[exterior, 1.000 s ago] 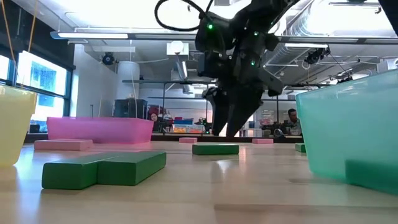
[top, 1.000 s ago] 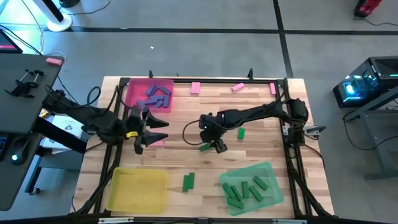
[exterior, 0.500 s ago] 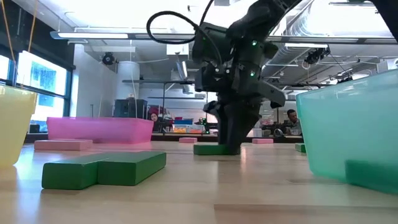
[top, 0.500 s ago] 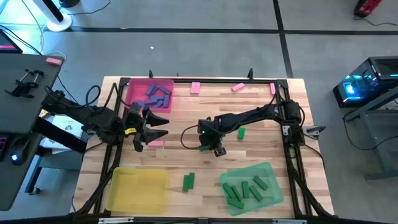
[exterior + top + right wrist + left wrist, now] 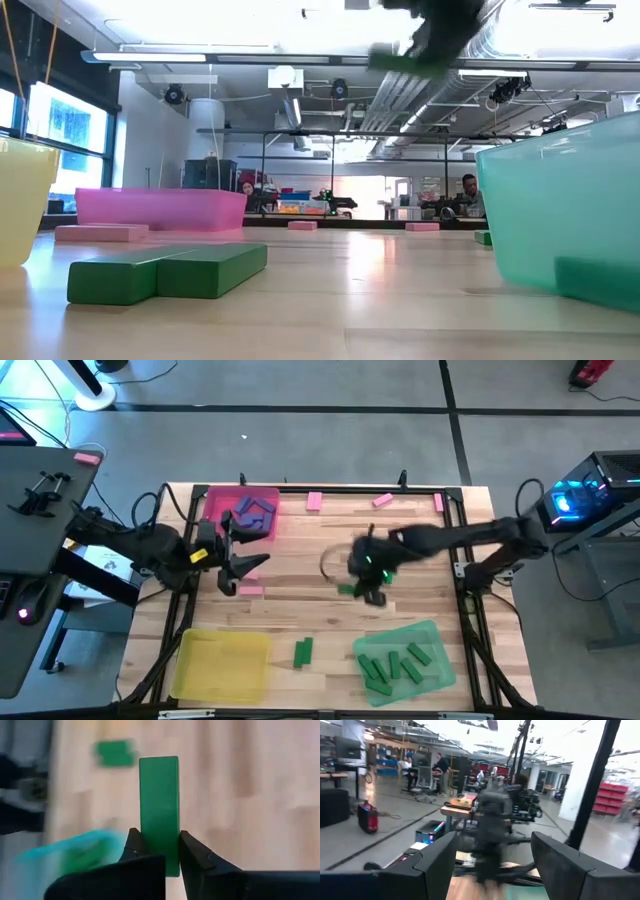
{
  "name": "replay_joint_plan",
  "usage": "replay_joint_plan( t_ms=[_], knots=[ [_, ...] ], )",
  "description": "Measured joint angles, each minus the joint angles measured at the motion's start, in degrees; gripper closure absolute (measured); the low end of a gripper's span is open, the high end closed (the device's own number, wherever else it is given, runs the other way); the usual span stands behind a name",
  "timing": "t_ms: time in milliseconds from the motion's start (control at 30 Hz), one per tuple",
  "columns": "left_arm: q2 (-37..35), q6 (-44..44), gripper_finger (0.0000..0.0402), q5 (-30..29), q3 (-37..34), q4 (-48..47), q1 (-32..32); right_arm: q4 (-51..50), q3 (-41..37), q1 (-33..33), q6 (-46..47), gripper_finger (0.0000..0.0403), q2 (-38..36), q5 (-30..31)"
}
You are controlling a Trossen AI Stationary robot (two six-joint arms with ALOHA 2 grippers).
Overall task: Sort blocks
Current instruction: Put the green block into the light green bin
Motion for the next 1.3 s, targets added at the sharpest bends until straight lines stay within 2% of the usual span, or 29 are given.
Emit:
replay_joint_plan(
  t_ms=[133,300,400,567,633,733,833,1033,1100,1233,1300],
  knots=[
    [0.02,0.24,0.0161,3.08,0.0,-0.98,1.94,-1.34,-0.91,11.3,16.47,0.0397,-1.19,-1.86],
    [0.24,0.25,0.0161,11.93,0.0,-4.36,4.6,4.08,-4.08,26.96,38.59,0.0399,0.94,-3.28],
    [0.69,0.24,0.0161,14.99,0.0,-6.6,5.96,6.68,-4.86,32.56,49.34,0.0394,2.05,-2.16],
    [2.92,-0.67,0.0161,17.99,0.02,-6.81,8.24,5.85,-5.09,34.39,58.64,0.0383,3.48,5.07],
    [3.96,-2.77,0.0161,18.73,0.02,-6.98,8.89,3.49,-5.09,33.32,62.46,0.0371,4.08,5.79],
    [5.7,-7.23,0.0161,18.83,0.02,-6.77,9.16,0.7,-5.09,32.55,63.16,0.0337,5.23,4.1],
    [7.57,-11.6,0.0161,18.87,0.02,-6.49,9.13,-0.86,-5.09,31.92,61.6,0.0289,5.39,-0.96],
    [10.4,-17.96,0.0161,18.89,0.02,-5.42,8.53,-0.82,-5.05,32.03,59.64,0.0216,4.27,-4.46],
    [10.84,-20.17,0.0161,19.45,0.02,-3.85,8.51,-0.05,-5.05,32.67,61.69,0.0209,3.24,-1.07],
    [10.84,-20.99,0.0161,20.16,0.02,0.47,8.48,-5.19,-5.29,32.07,76.94,0.0208,1.01,19.9],
    [10.73,-20.95,0.0161,20.16,0.02,2.33,8.42,-9.55,-7.58,28.48,83.61,0.0208,0.41,23.85]
  ],
)
